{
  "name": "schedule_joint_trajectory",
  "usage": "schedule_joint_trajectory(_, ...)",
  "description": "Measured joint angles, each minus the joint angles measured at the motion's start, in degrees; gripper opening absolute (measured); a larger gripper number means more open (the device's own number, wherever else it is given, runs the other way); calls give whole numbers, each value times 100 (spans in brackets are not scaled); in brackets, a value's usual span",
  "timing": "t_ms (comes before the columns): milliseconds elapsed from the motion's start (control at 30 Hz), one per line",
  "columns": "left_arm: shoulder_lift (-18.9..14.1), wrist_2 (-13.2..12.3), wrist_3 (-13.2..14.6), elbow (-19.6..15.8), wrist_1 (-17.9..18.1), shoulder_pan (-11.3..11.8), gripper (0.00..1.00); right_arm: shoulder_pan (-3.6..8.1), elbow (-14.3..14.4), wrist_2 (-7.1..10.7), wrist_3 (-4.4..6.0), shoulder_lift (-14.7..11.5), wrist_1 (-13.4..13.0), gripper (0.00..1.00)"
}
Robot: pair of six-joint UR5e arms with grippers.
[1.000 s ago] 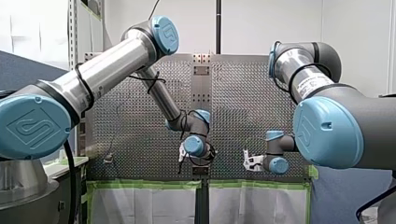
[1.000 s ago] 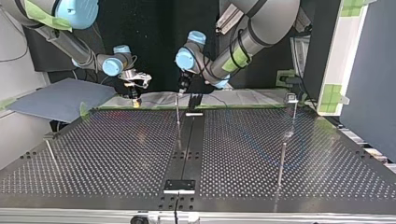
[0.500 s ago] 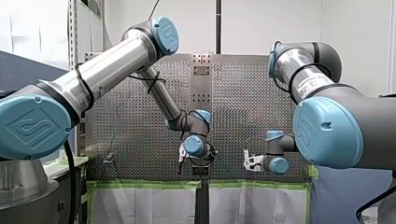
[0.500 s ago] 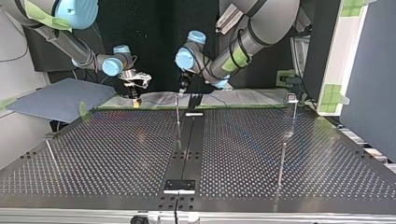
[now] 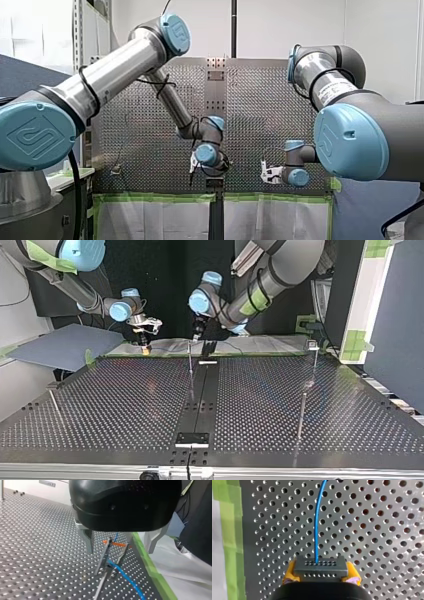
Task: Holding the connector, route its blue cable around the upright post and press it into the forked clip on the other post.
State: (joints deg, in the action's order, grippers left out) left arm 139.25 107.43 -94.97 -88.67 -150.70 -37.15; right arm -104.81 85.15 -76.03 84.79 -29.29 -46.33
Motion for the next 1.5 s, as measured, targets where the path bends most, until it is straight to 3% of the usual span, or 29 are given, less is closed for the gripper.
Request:
schedule_joint_trajectory(600,-867,-2,-558,-870,800,8,98,31,-1,-8,29,6,-24,0)
schedule_joint_trajectory(967,-1401,89,-510,-1404,489,-29,98,35,-1,-1,88,21,-49,0)
schedule_joint_trajectory(1500,-2126,12,-528,-2129,435,-70,98,36,1,26,118,31,-53,0)
